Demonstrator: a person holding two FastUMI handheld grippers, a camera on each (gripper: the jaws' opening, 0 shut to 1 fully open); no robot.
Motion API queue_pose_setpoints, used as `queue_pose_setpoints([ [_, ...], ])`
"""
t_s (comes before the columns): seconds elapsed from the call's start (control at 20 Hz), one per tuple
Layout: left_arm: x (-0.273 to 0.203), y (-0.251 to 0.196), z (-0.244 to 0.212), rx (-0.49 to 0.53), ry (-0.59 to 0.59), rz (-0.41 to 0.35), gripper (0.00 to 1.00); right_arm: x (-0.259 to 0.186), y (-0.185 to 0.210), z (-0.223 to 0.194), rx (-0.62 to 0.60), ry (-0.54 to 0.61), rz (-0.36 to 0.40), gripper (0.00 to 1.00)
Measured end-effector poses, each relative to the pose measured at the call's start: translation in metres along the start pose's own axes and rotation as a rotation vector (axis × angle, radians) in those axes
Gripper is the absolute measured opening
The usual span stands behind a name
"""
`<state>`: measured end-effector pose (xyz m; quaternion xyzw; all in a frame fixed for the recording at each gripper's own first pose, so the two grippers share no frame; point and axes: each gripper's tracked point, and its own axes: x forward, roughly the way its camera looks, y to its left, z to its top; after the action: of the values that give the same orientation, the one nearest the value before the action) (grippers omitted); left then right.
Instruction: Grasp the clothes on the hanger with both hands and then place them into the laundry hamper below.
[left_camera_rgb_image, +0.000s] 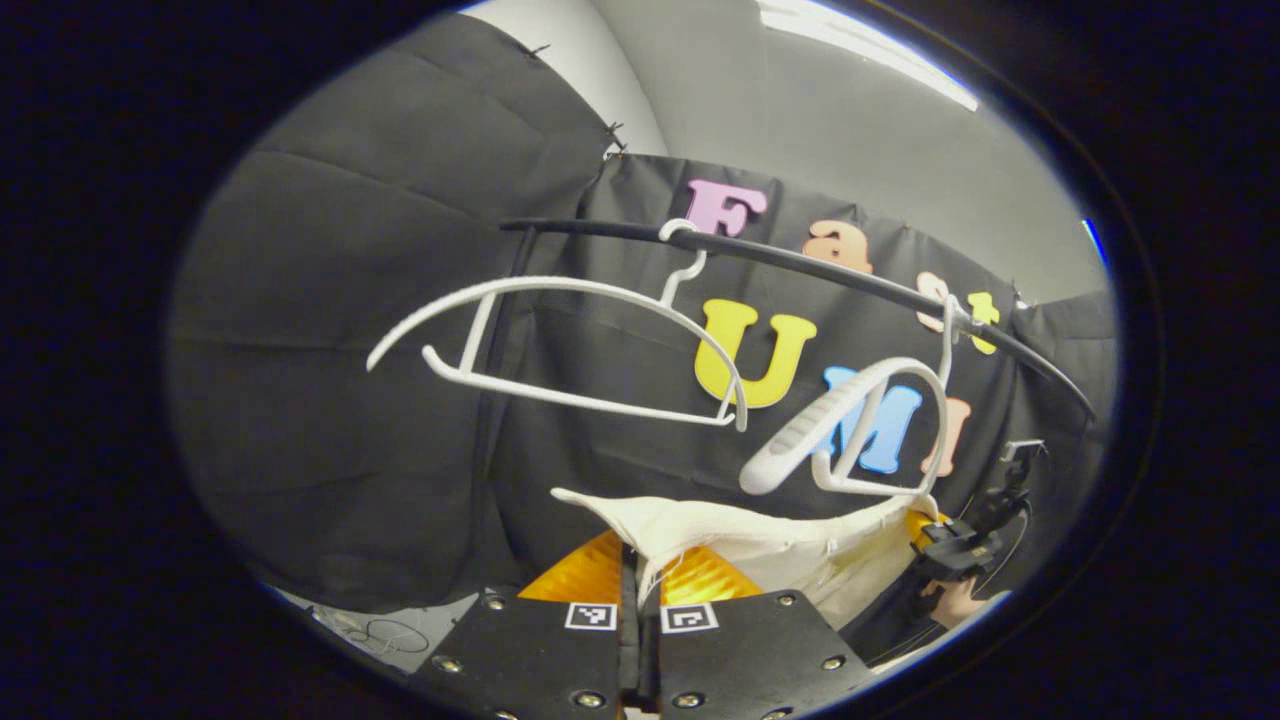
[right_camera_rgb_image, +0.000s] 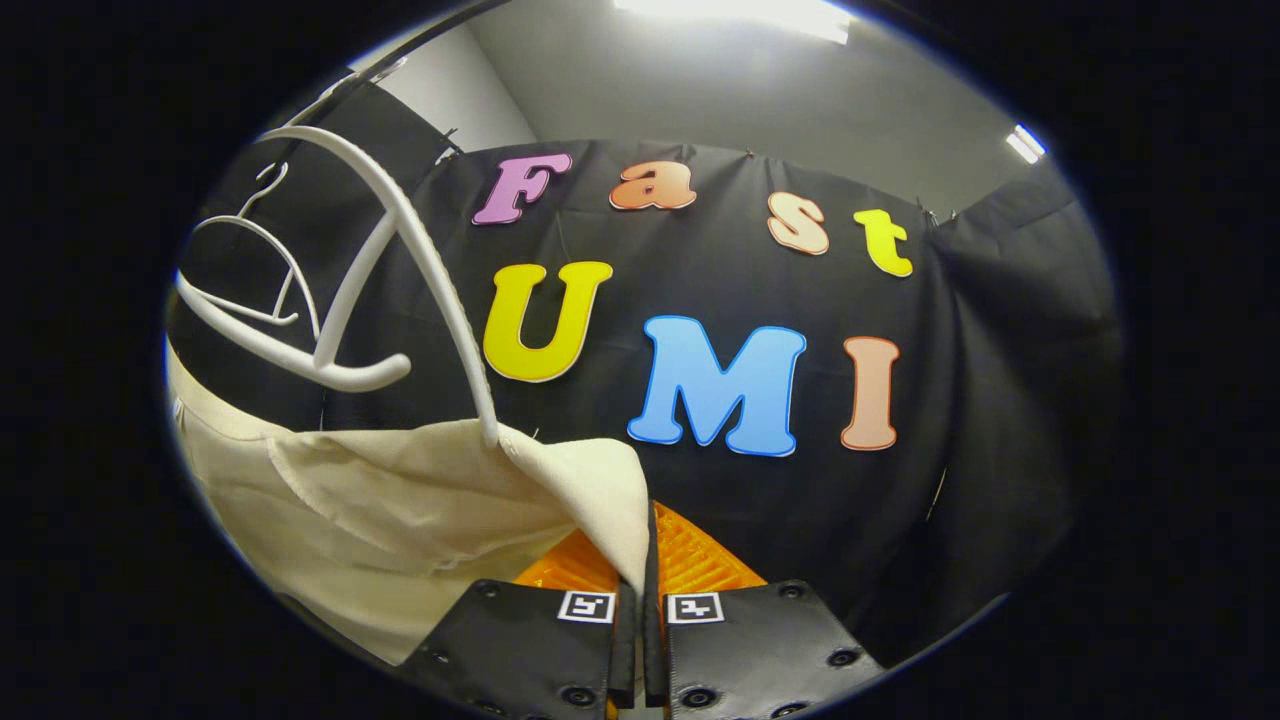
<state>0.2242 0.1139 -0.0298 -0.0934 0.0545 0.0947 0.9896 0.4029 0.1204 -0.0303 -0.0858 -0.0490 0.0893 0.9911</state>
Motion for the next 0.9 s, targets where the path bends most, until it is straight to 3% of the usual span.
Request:
queue_pose_setpoints([
  [0.2,-0.019,0.003,-0.047,0.051,0.052,0.055,0.01,-0.043,-0.002,-0.051,0.078,0.106,0.031,0.05],
  [0.55,-0.058,-0.005,-0.108,0.057,0.127,0.109,0.01,-0.127,0.003,-0.116,0.091,0.299,0.196,0.05],
  [0.9,-0.076,-0.008,-0.148,0.079,0.224,0.049,0.01,-0.211,0.028,-0.124,0.098,0.402,0.231,0.05],
])
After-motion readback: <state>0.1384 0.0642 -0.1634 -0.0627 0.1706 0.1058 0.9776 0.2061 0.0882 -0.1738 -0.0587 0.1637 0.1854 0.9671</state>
